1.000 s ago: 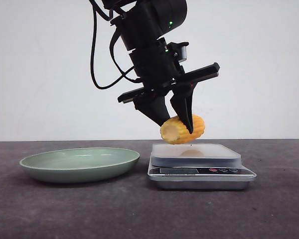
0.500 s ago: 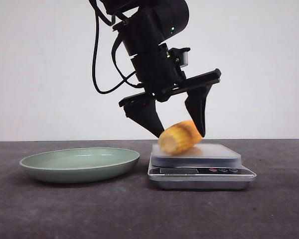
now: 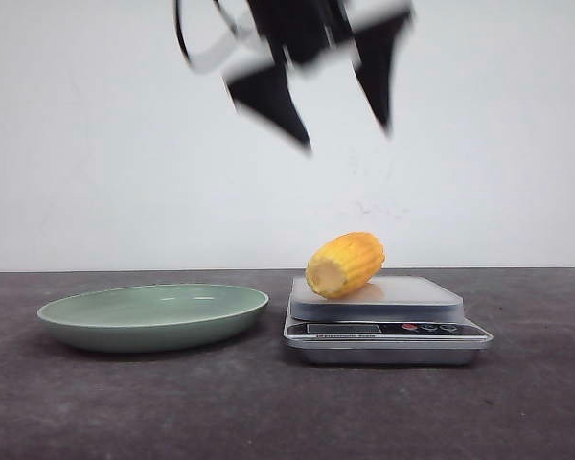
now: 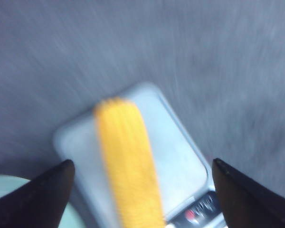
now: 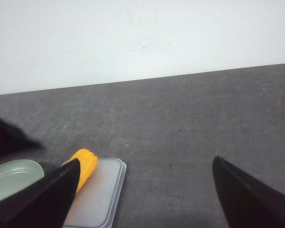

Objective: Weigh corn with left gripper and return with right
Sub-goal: 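Open the left gripper to release the corn and lift away, then reach the right gripper down and grasp the corn on the scale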

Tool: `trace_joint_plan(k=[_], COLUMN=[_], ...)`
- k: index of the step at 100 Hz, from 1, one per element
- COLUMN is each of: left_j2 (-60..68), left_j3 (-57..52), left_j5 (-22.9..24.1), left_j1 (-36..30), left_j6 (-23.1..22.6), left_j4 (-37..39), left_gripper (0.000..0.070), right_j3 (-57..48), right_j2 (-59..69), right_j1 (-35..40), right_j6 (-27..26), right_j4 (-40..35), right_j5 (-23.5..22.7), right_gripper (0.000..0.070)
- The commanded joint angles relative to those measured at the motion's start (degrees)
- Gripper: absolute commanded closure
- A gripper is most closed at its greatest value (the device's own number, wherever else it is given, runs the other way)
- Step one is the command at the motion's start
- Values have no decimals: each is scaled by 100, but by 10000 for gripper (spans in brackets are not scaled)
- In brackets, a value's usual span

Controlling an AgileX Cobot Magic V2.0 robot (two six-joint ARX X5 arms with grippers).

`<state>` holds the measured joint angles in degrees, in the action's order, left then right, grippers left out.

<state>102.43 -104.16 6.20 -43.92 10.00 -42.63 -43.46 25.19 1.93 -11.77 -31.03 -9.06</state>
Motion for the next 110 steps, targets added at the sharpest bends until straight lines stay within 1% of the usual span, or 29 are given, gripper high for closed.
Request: trace_joint_plan(k=[1, 8, 14, 24, 39, 50, 57, 72, 82, 87, 96, 110], left_j2=[-350, -866, -1386, -2282, -3499, -4247, -4682, -5576, -6083, -6328, -6802, -7665], left_j3=[-361, -551, -597, -597, -597, -595, -592, -592, -557, -472, -103, 909], left_j5=[234, 341, 391, 457, 682, 920, 1021, 1344, 1373, 1412, 1639, 1602], left_j1=[122, 317, 544, 1064, 1963, 2378, 2446, 2444, 2444, 2444, 2444, 2448], left_j6=[-398, -503, -529, -549, -551, -616, -601, -413, -24, 131, 337, 719], left_j4=[-219, -407, -420, -525, -1239, -1808, -2083, -2629, -3154, -3425, -3707, -3805], left_gripper=[143, 144, 146, 149, 148, 146, 146, 146, 146, 146, 146, 146], right_j3=[-90, -90, -90, -90, -90, -90, -90, -90, -90, -90, -90, -90], right_j2=[15, 15, 15, 15, 15, 15, 15, 20, 20, 22, 103, 365], right_j1=[20, 20, 20, 20, 22, 81, 140, 249, 337, 387, 487, 678], right_j6=[85, 85, 96, 175, 177, 179, 197, 195, 192, 192, 166, 42], right_j4=[39, 4, -37, -63, -63, -76, -81, -81, -81, -81, -35, 199], right_j5=[2, 0, -4, -13, -26, -63, -61, -63, -66, -142, -275, -481], right_gripper=[136, 136, 136, 136, 136, 136, 136, 136, 136, 136, 136, 136])
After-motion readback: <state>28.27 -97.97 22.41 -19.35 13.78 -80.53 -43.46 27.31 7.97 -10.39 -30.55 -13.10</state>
